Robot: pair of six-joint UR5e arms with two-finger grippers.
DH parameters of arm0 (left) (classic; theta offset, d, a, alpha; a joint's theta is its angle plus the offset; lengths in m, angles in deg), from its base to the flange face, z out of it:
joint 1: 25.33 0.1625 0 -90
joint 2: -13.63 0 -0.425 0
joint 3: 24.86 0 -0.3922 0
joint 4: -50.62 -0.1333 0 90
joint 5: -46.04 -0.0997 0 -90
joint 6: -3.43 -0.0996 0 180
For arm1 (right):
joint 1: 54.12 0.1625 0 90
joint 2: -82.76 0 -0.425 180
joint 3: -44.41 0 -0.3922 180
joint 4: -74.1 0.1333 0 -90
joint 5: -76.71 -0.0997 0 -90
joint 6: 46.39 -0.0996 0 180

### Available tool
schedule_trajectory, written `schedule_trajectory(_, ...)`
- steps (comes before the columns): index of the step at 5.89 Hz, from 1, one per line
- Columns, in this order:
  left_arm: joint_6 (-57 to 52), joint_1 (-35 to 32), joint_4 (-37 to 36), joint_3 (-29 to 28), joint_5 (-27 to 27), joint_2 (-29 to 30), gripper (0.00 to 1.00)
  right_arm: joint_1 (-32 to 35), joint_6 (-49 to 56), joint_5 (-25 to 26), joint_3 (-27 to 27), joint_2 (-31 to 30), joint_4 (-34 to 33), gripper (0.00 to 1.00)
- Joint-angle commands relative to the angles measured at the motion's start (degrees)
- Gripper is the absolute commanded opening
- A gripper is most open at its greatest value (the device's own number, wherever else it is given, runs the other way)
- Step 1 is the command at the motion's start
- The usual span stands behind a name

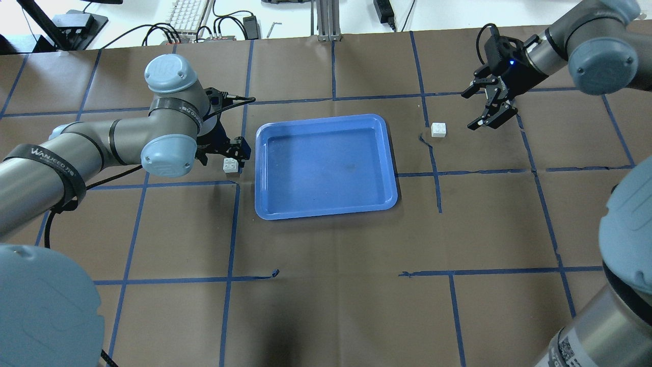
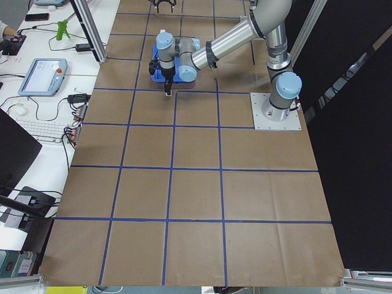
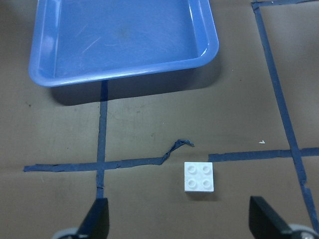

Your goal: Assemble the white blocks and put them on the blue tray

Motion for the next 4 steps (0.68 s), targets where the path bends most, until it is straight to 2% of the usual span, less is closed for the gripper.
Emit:
schedule_trajectory(1,-0.05,-0.01,-2.25,0.06,0.11,1.48,1.00,-0.22,0.14,-2.20,-2.85,4.08,-7.21,1.00)
schedule_trajectory(3,-0.05,-0.01,-2.89,-0.11,0.20,2.36,0.96,-0.22,1.11,-2.28,-4.25,6.04,-14.16,1.00)
schedule_trajectory(4,-0.05,-0.01,-2.89,-0.03,0.20,2.45,0.80,-0.22,0.93,-5.24,-4.43,6.48,-14.27,1.00)
